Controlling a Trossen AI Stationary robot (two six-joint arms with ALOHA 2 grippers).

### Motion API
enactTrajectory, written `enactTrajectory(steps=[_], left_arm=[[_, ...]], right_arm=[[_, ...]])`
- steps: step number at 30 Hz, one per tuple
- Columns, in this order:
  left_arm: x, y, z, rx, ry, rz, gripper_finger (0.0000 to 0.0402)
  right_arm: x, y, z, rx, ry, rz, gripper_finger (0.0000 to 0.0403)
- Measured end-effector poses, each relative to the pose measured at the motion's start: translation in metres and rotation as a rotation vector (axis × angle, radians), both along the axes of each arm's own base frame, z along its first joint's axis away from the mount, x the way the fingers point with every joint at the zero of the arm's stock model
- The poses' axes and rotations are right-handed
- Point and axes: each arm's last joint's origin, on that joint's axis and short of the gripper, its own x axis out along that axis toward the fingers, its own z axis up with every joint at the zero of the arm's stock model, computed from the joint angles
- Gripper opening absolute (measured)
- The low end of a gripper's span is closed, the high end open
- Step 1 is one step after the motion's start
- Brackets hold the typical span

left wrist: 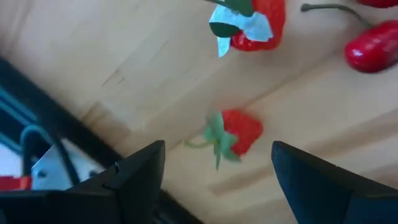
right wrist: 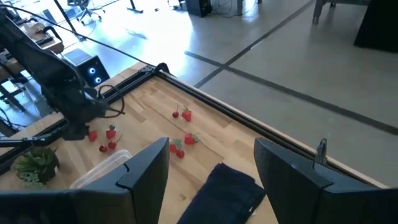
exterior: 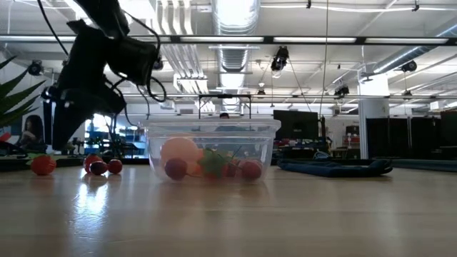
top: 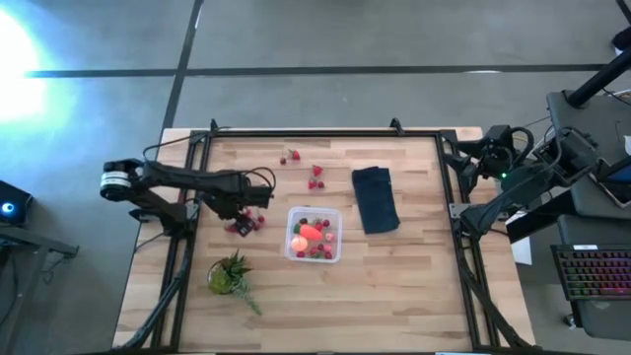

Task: Pick and placing Produce into tupperware
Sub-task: Put the red strawberry into the transparent bin

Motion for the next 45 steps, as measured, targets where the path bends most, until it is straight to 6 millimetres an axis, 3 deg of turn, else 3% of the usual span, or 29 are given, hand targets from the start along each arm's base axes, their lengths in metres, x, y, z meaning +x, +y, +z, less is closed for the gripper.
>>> enactTrajectory(steps=[8,16,20,28,37,45], left_arm=[[-0.006,-0.001,-0.030,-0.039,0.061,-0.163,0.0278],[-0.007,0.000,-0.039,-0.054,0.102,-0.285,0.0278],[-0.006,0.000,-0.037,-0.046,0.091,-0.200,0.0278],[-0.008,-0.004,-0.030,-0.015,0.055,0.140,0.0278],[-0.007,-0.003,-0.035,0.039,0.025,0.116,0.0272],[-0.013,-0.004,-0.041,0.027,0.038,0.116,0.0218]], right_arm=[[0.000,0.000,0.000,0.021,-0.019,-0.016,0.0226],[0.001,0.000,0.000,0.039,-0.035,-0.031,0.0226],[0.001,0.000,0.000,0.041,-0.052,-0.048,0.0226],[0.002,0.001,0.000,0.047,-0.065,-0.062,0.0226],[0.002,0.000,0.001,0.035,-0.078,-0.077,0.0226],[0.004,0.001,0.000,0.034,-0.075,-0.079,0.0226]])
